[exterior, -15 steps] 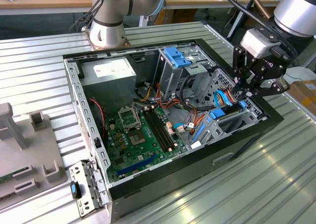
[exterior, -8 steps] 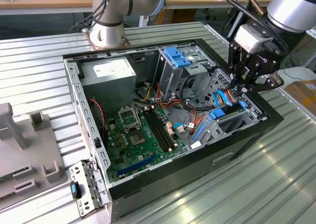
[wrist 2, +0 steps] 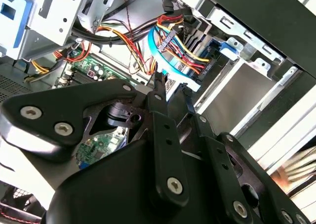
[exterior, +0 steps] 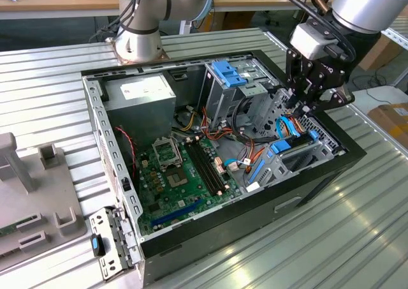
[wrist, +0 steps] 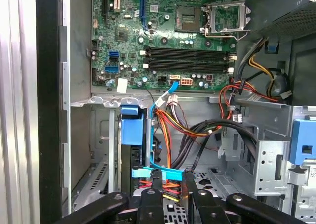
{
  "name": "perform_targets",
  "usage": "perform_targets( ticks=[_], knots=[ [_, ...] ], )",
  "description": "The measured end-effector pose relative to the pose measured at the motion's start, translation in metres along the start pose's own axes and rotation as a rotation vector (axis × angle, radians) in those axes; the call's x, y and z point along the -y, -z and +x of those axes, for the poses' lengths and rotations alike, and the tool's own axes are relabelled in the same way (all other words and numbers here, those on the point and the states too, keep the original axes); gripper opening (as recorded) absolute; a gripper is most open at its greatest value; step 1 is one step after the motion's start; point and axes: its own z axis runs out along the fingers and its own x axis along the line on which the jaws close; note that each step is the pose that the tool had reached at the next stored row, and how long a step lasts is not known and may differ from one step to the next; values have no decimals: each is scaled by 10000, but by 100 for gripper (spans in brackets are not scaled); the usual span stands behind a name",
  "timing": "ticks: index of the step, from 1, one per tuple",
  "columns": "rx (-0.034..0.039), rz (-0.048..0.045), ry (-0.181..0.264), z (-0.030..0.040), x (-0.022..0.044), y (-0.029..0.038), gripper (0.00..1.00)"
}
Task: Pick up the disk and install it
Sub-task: 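Insert the second disk wire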
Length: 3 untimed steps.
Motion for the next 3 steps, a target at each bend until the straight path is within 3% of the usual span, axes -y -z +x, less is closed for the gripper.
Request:
perform_targets(
  ticks=[3],
  knots=[
    [0,0,0,-3,0,0,30]
  ],
)
